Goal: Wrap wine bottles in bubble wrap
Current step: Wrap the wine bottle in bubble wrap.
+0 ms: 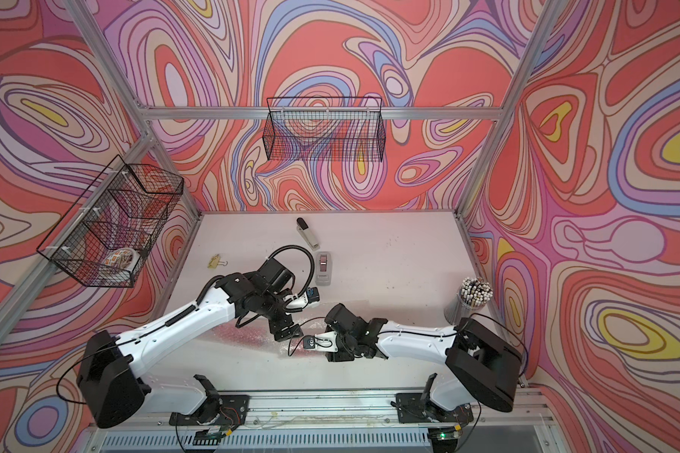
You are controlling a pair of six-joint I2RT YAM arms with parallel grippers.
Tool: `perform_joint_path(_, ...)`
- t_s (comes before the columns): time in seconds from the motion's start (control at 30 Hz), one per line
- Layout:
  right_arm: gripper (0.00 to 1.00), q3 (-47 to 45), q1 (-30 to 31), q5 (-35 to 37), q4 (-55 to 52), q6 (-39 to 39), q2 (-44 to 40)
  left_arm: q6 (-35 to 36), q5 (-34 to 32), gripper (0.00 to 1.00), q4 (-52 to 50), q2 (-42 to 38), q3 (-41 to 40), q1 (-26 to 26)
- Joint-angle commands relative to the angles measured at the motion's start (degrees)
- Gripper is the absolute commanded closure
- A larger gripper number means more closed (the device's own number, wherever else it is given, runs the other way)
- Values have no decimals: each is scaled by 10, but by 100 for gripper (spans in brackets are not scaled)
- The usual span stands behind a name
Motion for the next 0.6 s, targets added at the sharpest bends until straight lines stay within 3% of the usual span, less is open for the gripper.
perform_joint_path(0.0, 48, 9, -64, -109, -144, 36, 27, -23, -33, 12, -39, -46, -19, 4)
perform_joint_path(0.2, 48, 58, -96, -175, -208, 37, 83, -37, -15, 12, -36, -112, -57, 3)
perform_joint_path(0.33, 46, 115, -120, -219, -261, 28, 130, 7, -2, 13, -14, -161, -105, -1)
perform_joint_path(0.43, 44, 141, -137, -243, -278, 23, 164, 42, -23, 14, 15, -179, -141, -19)
perform_joint_path(0.57, 42, 185, -151, -285, -302, 21, 226, 89, -97, 14, 83, -174, -186, -90)
